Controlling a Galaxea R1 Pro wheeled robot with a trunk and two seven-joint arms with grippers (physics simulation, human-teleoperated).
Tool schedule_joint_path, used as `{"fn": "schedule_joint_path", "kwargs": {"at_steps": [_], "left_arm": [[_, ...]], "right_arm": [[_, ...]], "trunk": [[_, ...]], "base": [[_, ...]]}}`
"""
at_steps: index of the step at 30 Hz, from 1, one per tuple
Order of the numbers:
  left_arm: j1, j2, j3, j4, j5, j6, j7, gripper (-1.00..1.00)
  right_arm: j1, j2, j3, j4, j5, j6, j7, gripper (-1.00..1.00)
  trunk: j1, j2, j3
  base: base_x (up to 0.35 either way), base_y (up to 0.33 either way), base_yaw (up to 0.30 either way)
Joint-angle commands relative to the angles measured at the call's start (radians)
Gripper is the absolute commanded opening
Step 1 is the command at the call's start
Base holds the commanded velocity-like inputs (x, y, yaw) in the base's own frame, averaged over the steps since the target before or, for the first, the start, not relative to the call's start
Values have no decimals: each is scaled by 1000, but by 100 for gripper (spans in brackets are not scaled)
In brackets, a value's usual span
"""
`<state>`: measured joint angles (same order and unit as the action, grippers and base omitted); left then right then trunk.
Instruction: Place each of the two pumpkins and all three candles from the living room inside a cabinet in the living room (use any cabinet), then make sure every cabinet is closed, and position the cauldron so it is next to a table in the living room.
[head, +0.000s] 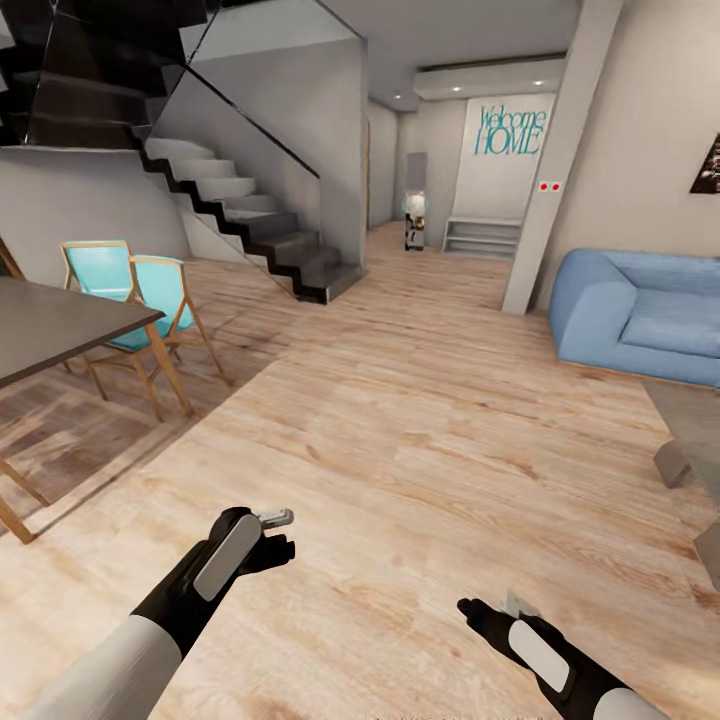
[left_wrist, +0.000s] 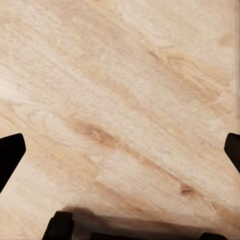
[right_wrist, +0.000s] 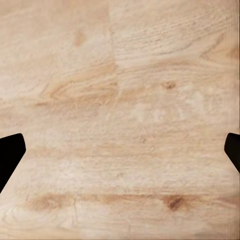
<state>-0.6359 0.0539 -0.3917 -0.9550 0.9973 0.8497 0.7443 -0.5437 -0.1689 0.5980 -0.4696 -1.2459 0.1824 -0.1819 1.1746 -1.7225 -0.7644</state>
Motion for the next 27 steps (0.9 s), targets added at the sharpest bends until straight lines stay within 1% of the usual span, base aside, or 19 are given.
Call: {"fn": "schedule_joint_path", "kwargs": {"at_steps": [1,4,10,27], "left_arm": [[-1,1,-4,-2,10,0,10,100],[-1,1,-4,-1,10,0,11,100],[-1,1,-4,-1,10,0,11,100],[-1,1,-9,-1,10,0,10,100]], "right_arm": [[-1,-1,6,-2,-6,2,-8,100],[-1,-1,6,-2,-6,1,-7,100],[-1,-1,8,-1,-6,-26,-7,100],[-1,-2,7,-1,-7,-30,-7,100]], "trunk": [[0,-1,-2],[0,-1,-6],[0,-1,-12],[0,-1,-32]], "base": [[-1,0,-220],[-1,0,-220],[0,0,-220],[0,0,-220]]}}
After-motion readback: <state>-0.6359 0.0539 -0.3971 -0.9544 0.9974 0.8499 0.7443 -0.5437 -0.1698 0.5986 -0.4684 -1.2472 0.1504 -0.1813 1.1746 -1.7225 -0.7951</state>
